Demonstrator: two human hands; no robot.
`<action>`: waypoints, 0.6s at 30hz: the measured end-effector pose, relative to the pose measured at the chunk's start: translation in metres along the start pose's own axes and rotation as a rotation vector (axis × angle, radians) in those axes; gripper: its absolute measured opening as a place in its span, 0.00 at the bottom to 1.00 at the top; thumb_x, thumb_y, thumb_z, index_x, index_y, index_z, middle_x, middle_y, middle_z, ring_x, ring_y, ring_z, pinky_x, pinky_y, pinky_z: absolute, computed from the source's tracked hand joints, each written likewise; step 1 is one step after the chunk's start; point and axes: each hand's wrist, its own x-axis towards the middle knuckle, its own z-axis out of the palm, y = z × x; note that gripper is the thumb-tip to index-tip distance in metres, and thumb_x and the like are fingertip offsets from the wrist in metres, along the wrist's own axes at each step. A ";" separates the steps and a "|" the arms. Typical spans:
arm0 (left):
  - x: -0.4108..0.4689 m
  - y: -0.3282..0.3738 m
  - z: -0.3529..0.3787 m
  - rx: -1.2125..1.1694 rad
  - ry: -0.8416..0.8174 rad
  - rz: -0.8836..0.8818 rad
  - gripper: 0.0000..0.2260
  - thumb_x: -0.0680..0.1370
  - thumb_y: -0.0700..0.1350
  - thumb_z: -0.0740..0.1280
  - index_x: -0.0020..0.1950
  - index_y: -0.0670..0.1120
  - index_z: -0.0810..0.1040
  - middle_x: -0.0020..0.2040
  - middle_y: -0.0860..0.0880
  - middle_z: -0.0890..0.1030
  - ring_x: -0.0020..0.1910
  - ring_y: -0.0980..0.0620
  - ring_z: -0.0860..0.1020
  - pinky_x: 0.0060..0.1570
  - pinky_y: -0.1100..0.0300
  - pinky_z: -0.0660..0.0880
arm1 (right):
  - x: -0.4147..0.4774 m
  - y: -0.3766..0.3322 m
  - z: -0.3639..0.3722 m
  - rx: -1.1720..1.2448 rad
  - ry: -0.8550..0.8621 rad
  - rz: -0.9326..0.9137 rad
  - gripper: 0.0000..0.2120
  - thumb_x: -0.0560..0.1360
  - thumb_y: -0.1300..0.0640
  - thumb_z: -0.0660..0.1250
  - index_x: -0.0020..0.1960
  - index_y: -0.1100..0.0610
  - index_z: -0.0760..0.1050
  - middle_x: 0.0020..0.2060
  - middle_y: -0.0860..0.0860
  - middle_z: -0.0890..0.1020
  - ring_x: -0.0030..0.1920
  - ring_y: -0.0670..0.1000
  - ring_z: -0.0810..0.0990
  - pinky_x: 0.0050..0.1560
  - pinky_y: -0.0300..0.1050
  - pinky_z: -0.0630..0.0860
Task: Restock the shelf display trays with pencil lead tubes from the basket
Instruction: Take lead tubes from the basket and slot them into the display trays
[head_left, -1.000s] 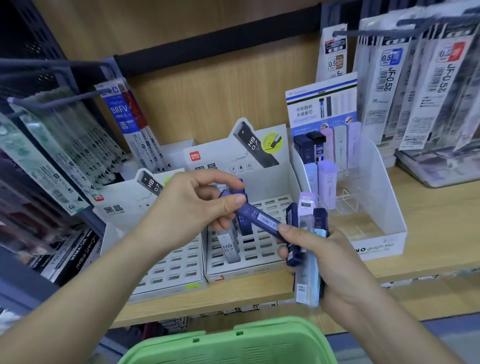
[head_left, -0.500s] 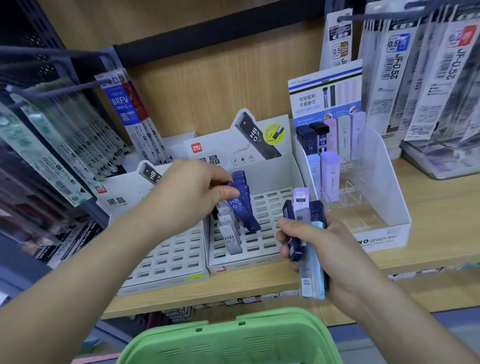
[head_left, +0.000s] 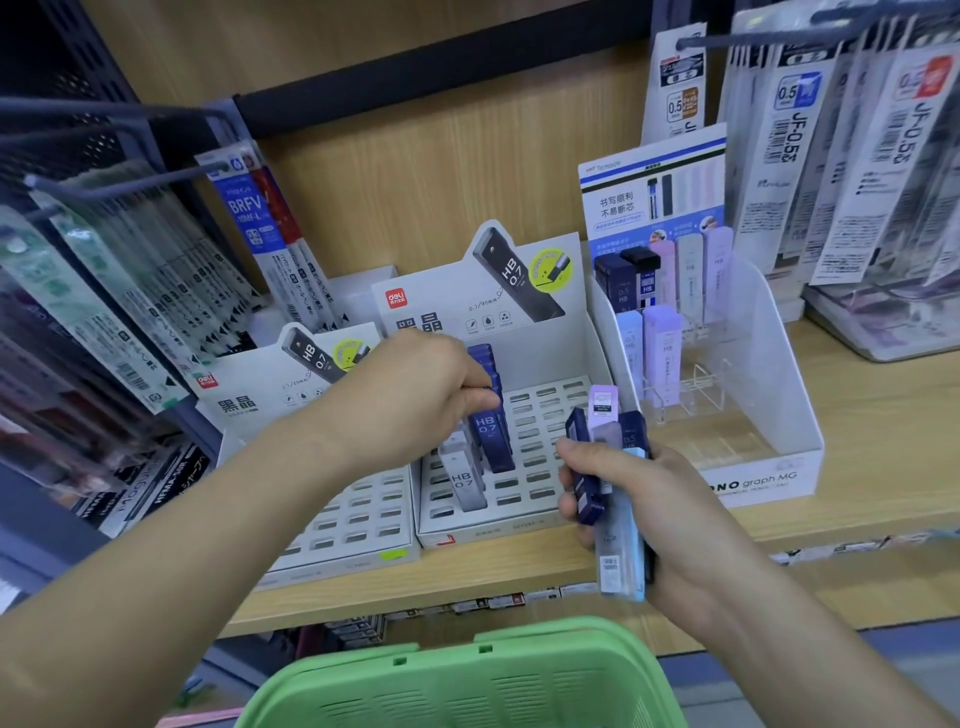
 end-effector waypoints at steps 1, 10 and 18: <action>0.001 0.000 0.000 -0.005 0.005 -0.012 0.13 0.79 0.51 0.64 0.45 0.43 0.82 0.40 0.45 0.80 0.44 0.46 0.77 0.46 0.52 0.73 | 0.000 0.000 0.000 0.001 -0.013 0.008 0.06 0.71 0.62 0.73 0.44 0.59 0.76 0.33 0.55 0.77 0.27 0.50 0.77 0.25 0.41 0.69; 0.004 0.011 0.007 -0.084 0.118 -0.144 0.07 0.71 0.53 0.74 0.41 0.50 0.83 0.35 0.54 0.80 0.39 0.54 0.76 0.41 0.60 0.70 | 0.000 0.002 0.003 0.037 -0.091 0.028 0.12 0.61 0.56 0.75 0.42 0.58 0.78 0.33 0.54 0.80 0.29 0.50 0.78 0.25 0.39 0.69; -0.026 0.032 0.009 -0.530 0.240 -0.112 0.12 0.74 0.57 0.69 0.52 0.52 0.82 0.43 0.55 0.81 0.41 0.56 0.77 0.44 0.61 0.73 | -0.002 -0.001 0.004 0.130 -0.182 0.026 0.12 0.63 0.58 0.73 0.47 0.59 0.81 0.37 0.57 0.84 0.30 0.50 0.80 0.23 0.37 0.71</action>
